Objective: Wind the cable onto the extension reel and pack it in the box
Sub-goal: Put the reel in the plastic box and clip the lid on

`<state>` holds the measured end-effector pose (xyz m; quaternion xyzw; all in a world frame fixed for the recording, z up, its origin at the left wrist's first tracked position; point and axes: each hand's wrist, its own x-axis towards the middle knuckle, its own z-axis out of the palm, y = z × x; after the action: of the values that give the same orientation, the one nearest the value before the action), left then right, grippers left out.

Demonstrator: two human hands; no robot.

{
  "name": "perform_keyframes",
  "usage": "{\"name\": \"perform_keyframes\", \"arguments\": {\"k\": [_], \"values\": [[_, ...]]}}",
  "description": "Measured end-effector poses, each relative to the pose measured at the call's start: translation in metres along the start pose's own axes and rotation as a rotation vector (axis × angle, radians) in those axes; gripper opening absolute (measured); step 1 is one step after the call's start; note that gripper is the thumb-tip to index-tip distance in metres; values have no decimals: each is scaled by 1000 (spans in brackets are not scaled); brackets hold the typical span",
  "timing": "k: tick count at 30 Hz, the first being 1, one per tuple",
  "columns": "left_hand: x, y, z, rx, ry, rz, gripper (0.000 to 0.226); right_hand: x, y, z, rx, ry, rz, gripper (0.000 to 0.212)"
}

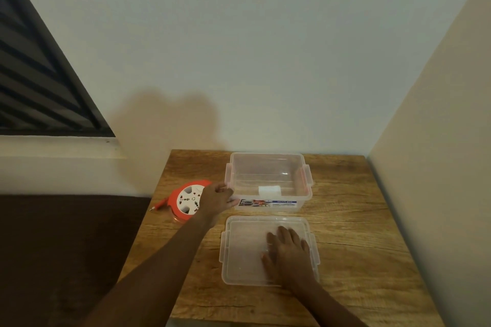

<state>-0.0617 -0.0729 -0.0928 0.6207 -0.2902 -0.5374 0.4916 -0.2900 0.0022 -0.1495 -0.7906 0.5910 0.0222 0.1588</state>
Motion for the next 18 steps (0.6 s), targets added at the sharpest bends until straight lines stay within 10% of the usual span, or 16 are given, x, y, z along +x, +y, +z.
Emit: {"name": "perform_keyframes", "arguments": {"k": [11,18], "values": [[18,-13,-105,524,503,105,35,9,-32,-13,216,105,-85,48],[22,-17,-133,738,401,28,68,50,-100,-39,489,87,-214,51]]}}
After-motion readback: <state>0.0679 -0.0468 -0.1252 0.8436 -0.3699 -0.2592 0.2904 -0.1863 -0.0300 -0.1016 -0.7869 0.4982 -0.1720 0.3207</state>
